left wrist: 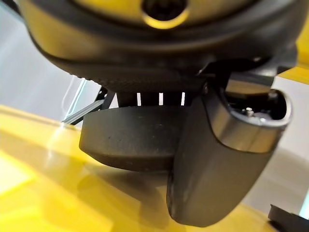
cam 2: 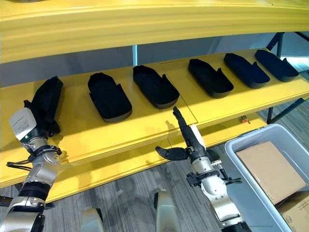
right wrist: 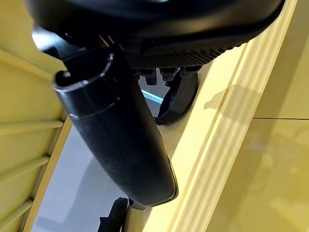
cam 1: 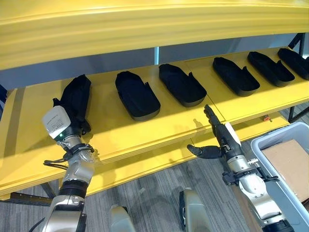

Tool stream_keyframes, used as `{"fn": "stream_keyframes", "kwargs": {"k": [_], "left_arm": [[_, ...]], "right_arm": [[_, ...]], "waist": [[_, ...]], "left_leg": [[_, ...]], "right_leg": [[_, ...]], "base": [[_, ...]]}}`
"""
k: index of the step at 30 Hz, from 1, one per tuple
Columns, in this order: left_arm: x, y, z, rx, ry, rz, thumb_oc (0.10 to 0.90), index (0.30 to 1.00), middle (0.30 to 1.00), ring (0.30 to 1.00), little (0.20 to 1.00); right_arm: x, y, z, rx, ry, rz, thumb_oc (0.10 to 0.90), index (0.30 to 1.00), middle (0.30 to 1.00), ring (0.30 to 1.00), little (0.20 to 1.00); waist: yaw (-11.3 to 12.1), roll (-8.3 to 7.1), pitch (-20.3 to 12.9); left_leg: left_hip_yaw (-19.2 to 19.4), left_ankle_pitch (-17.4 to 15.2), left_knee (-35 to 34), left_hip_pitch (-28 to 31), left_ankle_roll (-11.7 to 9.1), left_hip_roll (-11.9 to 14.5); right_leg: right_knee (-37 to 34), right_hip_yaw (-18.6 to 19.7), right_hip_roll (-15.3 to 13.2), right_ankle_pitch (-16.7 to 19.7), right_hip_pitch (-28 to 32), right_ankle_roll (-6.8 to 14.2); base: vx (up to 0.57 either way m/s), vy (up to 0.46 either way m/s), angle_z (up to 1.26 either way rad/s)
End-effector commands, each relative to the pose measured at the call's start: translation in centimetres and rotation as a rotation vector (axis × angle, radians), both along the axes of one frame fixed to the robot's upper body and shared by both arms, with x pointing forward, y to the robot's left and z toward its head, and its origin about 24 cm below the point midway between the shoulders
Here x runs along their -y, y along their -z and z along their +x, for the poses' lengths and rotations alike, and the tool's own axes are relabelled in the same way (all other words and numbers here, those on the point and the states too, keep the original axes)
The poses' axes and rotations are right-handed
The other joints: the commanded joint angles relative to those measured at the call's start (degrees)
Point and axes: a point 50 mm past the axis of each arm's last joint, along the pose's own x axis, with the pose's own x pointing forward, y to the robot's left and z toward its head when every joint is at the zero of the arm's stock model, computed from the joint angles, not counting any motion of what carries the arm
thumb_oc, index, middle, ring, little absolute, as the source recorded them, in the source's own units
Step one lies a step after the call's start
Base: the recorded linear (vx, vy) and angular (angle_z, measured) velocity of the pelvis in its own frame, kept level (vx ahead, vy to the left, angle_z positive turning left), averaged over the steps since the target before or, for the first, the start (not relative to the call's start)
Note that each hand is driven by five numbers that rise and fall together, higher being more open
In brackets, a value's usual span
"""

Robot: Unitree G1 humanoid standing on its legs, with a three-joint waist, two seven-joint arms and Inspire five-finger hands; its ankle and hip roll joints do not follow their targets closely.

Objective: Move parts from the plastic box to the shelf.

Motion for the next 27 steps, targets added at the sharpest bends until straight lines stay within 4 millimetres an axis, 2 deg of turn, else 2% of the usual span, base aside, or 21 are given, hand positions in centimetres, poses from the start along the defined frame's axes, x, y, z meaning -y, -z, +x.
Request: {"fn": "stream_keyframes", "kwargs": {"k": [1,4,11,27], "left_arm": [[0.5,-0.6,0.9,0.034,0.016,-0.034,0.4,0.3,0.3,0.3,0.3],[1.0,0.3,0.7,0.018,0.022,-0.069,0.4,0.3,0.3,0.3,0.3],[1.8,1.3,0.6,0.02,0.039,-0.143,0.4,0.3,0.3,0.3,0.3],[0.5,2.3,-0.9,0.068,-0.022,-0.247,0.4,0.3,0.3,0.3,0.3]], "right_arm": [[0.2,-4.0,0.0,0.208,-0.021,0.032,0.9,1.0,1.0,1.0,1.0],[0.1,-3.9,0.0,0.202,-0.021,0.036,0.9,1.0,1.0,1.0,1.0],[0.3,-3.8,-0.1,0.195,-0.016,0.036,0.9,1.0,1.0,1.0,1.0],[1.1,-3.7,0.2,0.181,0.006,0.027,0.9,1.0,1.0,1.0,1.0]], "waist": [[0.5,-0.29,-1.7],[0.6,-0.35,-1.6],[0.9,-0.57,-1.4],[2.1,-0.8,-1.8]], "left_leg": [[-0.1,0.0,1.5,-0.3,4.3,-0.8],[-0.1,0.1,1.2,-0.2,4.3,-0.9],[-0.4,0.6,0.4,-0.1,4.3,-0.9],[-1.3,1.4,-0.7,-0.1,4.0,-0.8]], "right_leg": [[-5.4,1.2,-0.7,0.7,4.8,-1.2],[-5.5,1.2,-0.8,0.8,5.0,-1.1],[-5.8,1.0,-0.7,0.9,5.0,-1.2],[-6.0,0.2,-0.4,0.8,5.3,-1.3]], "base": [[0.0,0.0,0.0],[0.0,0.0,0.0],[0.0,0.0,0.0],[0.0,0.0,0.0]]}}
